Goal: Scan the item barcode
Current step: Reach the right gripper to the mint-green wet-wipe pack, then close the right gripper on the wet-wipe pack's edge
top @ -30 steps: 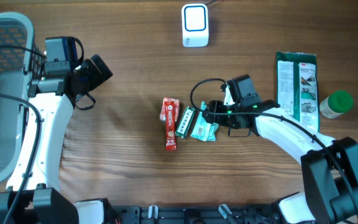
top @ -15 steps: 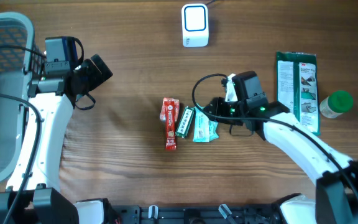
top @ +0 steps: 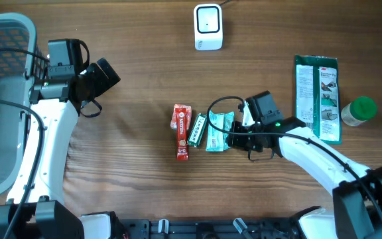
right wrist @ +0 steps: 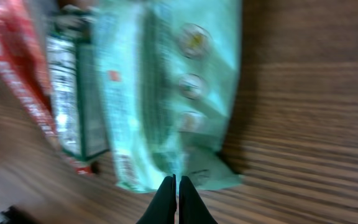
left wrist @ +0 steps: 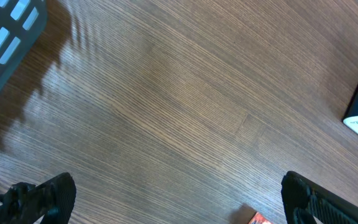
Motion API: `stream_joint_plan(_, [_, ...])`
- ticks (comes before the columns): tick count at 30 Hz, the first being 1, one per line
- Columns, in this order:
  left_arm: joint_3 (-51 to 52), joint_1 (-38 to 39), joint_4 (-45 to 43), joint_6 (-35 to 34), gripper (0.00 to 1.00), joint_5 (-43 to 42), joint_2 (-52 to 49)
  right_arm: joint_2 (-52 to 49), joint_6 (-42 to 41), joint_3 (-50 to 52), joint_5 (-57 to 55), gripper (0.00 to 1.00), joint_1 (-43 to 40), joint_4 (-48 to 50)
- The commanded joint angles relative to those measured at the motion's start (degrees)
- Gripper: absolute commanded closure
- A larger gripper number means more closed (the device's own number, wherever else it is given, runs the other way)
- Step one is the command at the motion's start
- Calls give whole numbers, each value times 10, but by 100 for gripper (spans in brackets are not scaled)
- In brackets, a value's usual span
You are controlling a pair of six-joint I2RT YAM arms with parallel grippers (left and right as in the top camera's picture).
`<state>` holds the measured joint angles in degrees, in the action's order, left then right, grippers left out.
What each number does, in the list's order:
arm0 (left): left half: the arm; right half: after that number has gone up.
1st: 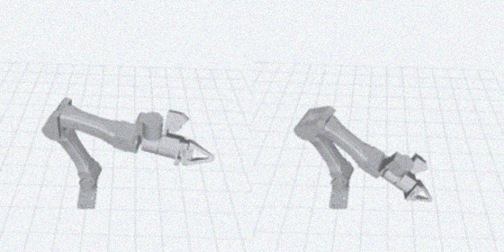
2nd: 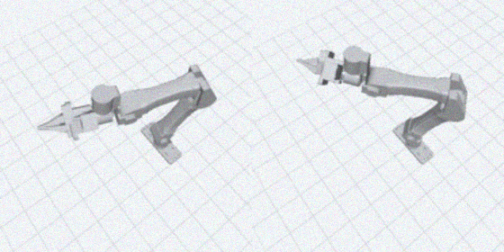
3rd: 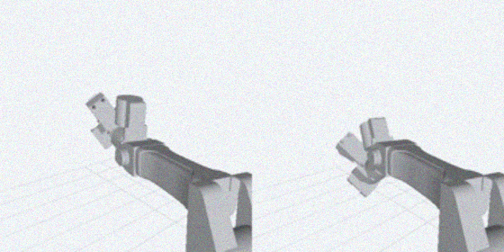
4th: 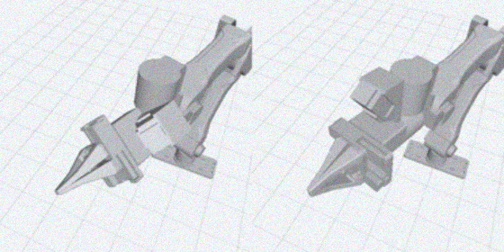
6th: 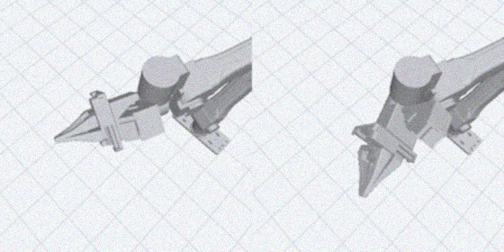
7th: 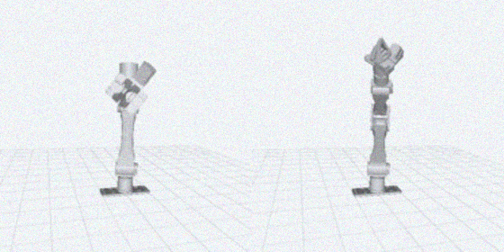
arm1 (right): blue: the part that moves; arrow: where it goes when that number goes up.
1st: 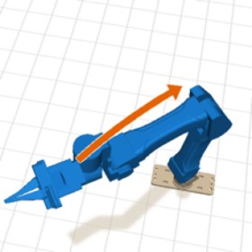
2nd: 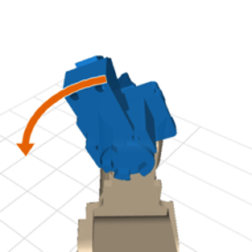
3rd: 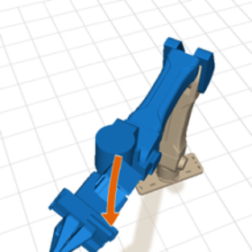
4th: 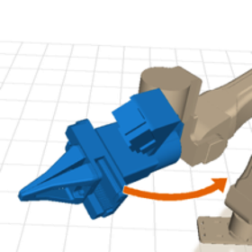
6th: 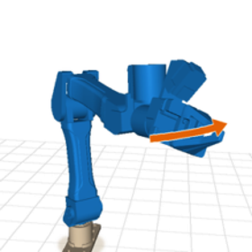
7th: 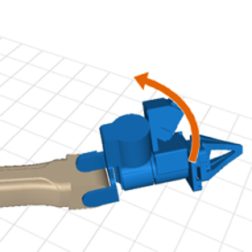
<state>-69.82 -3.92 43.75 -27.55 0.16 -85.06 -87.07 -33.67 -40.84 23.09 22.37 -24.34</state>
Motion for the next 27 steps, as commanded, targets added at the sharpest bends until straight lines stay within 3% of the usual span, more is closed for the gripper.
stream_joint_plan(1, [-5,-2,0,1,0,6,5,-22,-11,11,-34,95,3,8])
stream_joint_plan(9, [-5,-2,0,1,0,6,5,-31,8,4,4,94,3,24])
stream_joint_plan(17, [-5,-2,0,1,0,6,5,29,22,-47,28,77,3,13])
stream_joint_plan(25, [-5,-2,0,1,0,6,5,27,55,-49,-51,46,3,13])
stream_joint_plan(27, [-5,-2,0,1,0,6,5,3,68,-49,-60,43,3,18])
